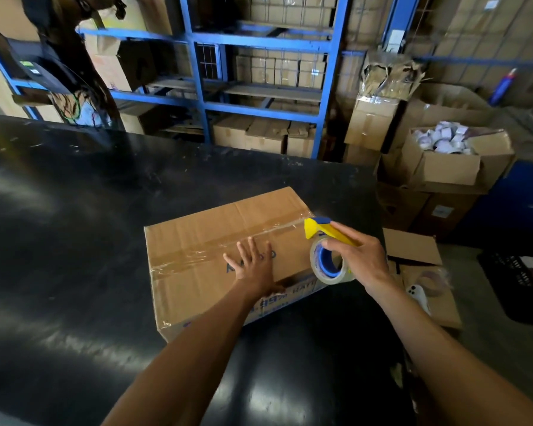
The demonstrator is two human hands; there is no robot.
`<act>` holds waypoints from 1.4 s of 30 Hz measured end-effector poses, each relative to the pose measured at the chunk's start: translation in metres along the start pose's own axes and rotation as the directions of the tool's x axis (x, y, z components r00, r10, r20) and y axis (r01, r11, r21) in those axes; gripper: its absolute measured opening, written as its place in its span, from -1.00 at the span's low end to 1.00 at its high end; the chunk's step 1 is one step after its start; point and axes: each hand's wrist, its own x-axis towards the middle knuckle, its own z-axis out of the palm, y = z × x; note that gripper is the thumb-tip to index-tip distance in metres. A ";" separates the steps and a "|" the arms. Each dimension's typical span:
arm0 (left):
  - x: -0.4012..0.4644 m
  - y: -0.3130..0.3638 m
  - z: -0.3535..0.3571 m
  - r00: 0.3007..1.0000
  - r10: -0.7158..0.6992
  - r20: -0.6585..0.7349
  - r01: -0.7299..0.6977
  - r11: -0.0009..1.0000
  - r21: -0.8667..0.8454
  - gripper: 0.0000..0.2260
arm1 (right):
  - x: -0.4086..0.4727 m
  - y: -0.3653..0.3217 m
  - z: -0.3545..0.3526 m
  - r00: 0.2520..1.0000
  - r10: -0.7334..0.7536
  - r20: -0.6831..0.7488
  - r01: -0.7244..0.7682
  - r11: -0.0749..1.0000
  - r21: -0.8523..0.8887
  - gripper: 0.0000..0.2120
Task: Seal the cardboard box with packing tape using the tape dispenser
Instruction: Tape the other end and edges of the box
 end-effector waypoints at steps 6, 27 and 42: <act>0.011 -0.040 -0.009 0.987 0.155 0.040 -0.159 0.982 0.103 0.12 | 0.006 0.009 -0.003 0.996 0.068 -0.054 -0.063 0.994 0.086 -0.48; -0.003 0.004 0.003 0.971 0.240 0.021 -0.240 0.966 0.090 0.04 | 0.011 0.006 0.003 0.995 0.042 -0.085 -0.038 0.998 0.050 -0.47; -0.016 -0.028 0.019 0.912 0.411 -0.009 -0.399 0.890 0.222 -0.26 | -0.008 0.001 0.036 1.000 -0.004 -0.013 0.005 1.000 0.023 -0.48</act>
